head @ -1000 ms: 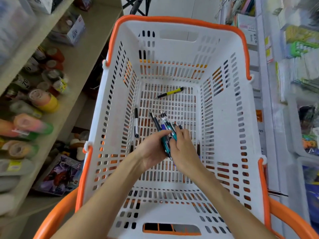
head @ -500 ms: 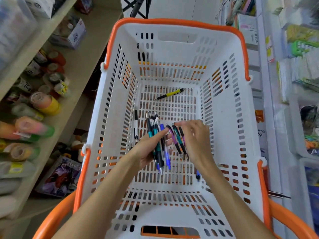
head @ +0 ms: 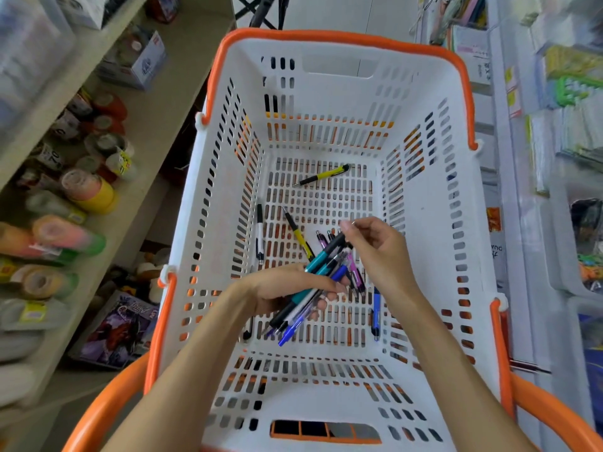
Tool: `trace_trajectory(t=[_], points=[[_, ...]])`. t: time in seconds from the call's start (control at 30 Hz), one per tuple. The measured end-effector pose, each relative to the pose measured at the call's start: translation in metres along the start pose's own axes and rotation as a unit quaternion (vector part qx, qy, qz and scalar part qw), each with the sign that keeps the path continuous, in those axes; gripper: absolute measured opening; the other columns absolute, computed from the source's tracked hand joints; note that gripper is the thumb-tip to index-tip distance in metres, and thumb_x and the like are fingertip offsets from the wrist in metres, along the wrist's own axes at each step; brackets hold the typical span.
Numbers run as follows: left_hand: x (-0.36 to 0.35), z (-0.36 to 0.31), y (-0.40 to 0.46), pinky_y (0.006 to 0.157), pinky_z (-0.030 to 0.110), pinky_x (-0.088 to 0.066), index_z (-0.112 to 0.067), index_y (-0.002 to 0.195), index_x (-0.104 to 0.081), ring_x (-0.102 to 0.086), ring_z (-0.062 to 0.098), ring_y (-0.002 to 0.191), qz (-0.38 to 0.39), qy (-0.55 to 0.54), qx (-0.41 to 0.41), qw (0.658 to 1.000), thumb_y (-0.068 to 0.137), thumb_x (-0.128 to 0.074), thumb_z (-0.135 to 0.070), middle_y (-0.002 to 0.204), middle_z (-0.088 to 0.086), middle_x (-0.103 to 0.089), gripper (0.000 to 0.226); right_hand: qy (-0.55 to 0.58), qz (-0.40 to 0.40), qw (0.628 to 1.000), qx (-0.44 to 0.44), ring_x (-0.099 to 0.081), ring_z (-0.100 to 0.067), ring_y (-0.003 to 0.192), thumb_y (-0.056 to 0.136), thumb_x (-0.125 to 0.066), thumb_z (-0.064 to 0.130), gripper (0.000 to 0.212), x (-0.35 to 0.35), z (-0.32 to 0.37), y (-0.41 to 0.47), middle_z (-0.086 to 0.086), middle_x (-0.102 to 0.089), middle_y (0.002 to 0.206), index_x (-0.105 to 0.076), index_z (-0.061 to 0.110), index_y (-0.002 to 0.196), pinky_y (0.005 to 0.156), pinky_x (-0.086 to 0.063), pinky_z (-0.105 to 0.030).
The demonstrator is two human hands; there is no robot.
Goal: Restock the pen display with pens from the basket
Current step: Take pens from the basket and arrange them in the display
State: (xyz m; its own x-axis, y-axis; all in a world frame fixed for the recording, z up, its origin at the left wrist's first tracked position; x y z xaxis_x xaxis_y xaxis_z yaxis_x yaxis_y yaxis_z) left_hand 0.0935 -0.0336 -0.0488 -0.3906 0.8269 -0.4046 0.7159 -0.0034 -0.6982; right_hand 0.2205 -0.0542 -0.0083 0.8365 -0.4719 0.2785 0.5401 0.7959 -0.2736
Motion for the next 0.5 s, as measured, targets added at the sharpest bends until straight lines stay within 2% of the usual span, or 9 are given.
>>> trace_trajectory(t=[0.03,0.1,0.2,0.3,0.4,0.5], points=[[0.0,-0.001,0.0,0.06,0.018,-0.05,-0.009,0.094,-0.062,-0.053,0.007,0.06,0.002,-0.015,-0.006,1.0,0.091,-0.062,-0.017,0.071,-0.004,-0.058,0.009,0.026,-0.02,0.999,0.01,-0.057,0.0,0.066,0.091,-0.061,0.028,0.013,0.001,0.002,-0.001,0.003,-0.061,0.074,-0.063,0.016,0.087,0.065,-0.044,-0.009],[0.002,-0.002,0.001,0.061,0.019,-0.05,-0.007,0.105,-0.058,-0.052,0.009,0.063,0.008,-0.024,-0.009,1.0,0.09,-0.063,-0.017,0.073,-0.002,-0.058,0.019,0.067,-0.045,0.996,0.026,-0.054,0.002,0.061,0.094,-0.057,0.023,0.014,0.0,0.006,-0.005,0.003,-0.058,0.072,-0.059,0.009,0.089,0.062,-0.045,-0.011],[0.003,0.0,-0.003,0.056,0.016,-0.05,-0.014,0.094,-0.062,-0.053,0.005,0.059,0.022,0.0,0.003,1.0,0.092,-0.059,-0.015,0.07,-0.006,-0.059,0.003,0.148,-0.11,0.983,0.027,-0.046,-0.002,0.054,0.097,-0.052,0.019,0.011,0.012,0.006,-0.007,0.002,-0.05,0.066,-0.055,0.012,0.089,0.055,-0.041,-0.013],[0.012,-0.002,-0.002,0.053,0.016,-0.05,-0.012,0.094,-0.061,-0.053,0.006,0.055,-0.026,-0.057,-0.027,0.998,0.094,-0.057,-0.018,0.068,-0.004,-0.059,0.008,0.188,-0.191,0.963,0.032,-0.054,-0.002,0.06,0.097,-0.052,0.019,0.008,0.035,0.006,-0.008,0.003,-0.058,0.069,-0.055,0.015,0.091,0.06,-0.044,-0.013],[0.03,-0.013,-0.001,0.063,0.023,-0.056,-0.004,0.11,-0.055,-0.062,0.013,0.064,-0.108,-0.219,-0.126,0.961,0.095,-0.054,-0.025,0.079,0.002,-0.067,0.026,0.175,-0.144,0.974,0.009,-0.067,-0.005,0.074,0.091,-0.061,0.015,0.005,0.024,0.005,-0.009,0.001,-0.07,0.084,-0.057,0.016,0.089,0.066,-0.047,-0.012],[0.043,-0.021,-0.007,0.077,0.031,-0.058,-0.014,0.121,-0.053,-0.07,0.017,0.096,-0.163,-0.323,-0.217,0.907,0.096,-0.052,-0.023,0.108,0.003,-0.072,0.026,0.144,-0.071,0.987,-0.021,-0.07,-0.006,0.081,0.088,-0.064,0.016,0.006,0.004,0.002,-0.01,0.002,-0.074,0.088,-0.058,0.017,0.089,0.064,-0.049,-0.011]])
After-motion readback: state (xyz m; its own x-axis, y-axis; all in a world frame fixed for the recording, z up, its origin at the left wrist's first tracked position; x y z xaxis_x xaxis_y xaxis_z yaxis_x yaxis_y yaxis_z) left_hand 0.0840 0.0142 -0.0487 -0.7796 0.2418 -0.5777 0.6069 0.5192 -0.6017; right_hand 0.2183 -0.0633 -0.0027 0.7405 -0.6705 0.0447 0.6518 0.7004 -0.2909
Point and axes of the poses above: each hand's wrist, its own y-axis towards the middle knuckle, its own x-axis out of the back of the hand, z = x × y, the point moved 7 cm from there along y, towards the middle knuckle
